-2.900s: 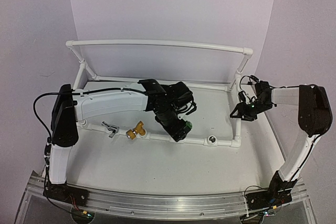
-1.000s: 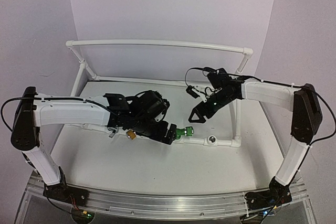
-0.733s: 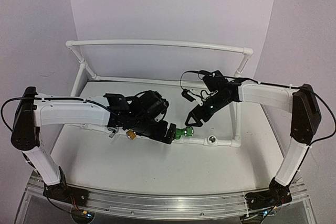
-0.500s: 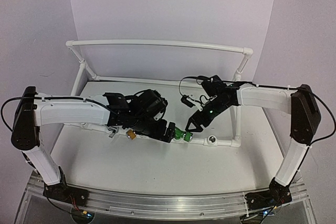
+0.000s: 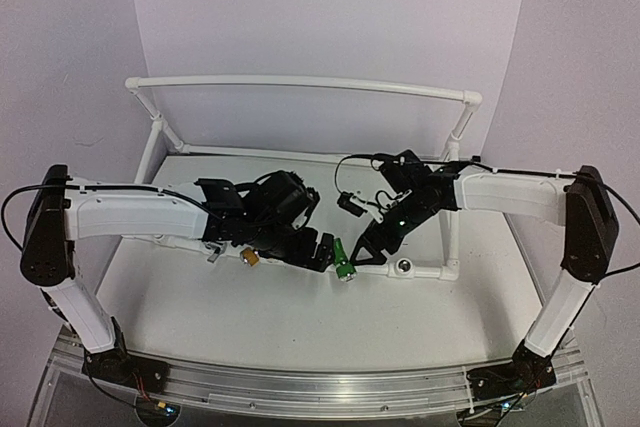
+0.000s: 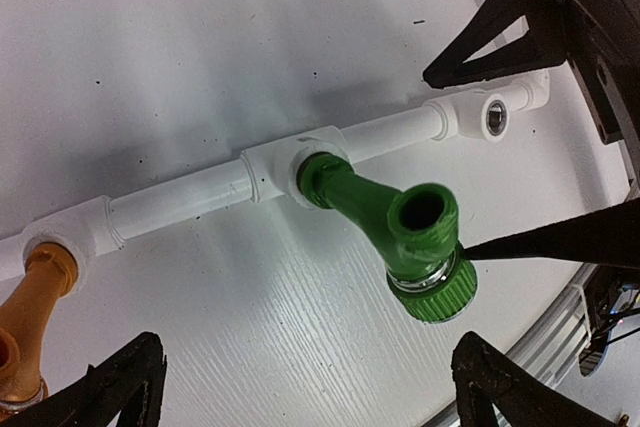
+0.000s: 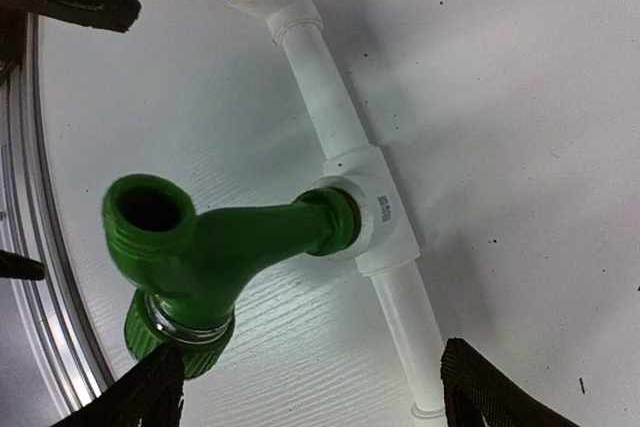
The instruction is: Install the water faucets
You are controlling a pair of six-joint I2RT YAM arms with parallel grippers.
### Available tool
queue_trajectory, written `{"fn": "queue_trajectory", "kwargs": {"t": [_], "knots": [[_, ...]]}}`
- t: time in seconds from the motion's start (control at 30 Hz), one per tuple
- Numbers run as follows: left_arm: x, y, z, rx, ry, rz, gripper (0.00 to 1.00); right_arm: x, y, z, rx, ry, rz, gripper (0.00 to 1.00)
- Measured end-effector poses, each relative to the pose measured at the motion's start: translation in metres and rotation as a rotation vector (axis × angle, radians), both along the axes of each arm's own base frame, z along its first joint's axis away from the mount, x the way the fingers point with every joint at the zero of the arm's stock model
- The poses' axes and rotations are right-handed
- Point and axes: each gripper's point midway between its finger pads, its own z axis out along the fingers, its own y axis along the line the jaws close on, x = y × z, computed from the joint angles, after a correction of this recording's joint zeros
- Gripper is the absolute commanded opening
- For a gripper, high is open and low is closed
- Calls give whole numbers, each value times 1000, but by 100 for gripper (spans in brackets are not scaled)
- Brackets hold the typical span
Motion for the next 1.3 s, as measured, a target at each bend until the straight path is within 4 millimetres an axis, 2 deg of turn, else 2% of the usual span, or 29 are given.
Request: {"fn": "queue_trajectory", "kwargs": {"t": [0.27, 0.53, 0.67, 0.8, 0.87, 1.0, 1.3], "knots": [[-22, 6, -5, 4, 16, -42, 100, -19, 15, 1, 11, 9, 58, 86], [-40, -3, -15, 64, -22, -83, 100, -10, 13, 8, 28, 13, 22, 91], [-42, -4, -23, 95, -38, -80, 100, 7, -7, 32, 70, -16, -44, 92], [-37, -7, -23, 105, -68, -63, 100, 30, -40, 65, 133, -70, -139, 92], [-35, -14, -22, 103, -81, -62, 100, 39, -55, 72, 144, -85, -182, 92], [-33, -29, -23, 99, -100, -65, 100, 43, -69, 70, 139, -76, -220, 92], [-19, -52, -25, 129, -144, -36, 100, 39, -72, 62, 137, -39, -230, 93]]}}
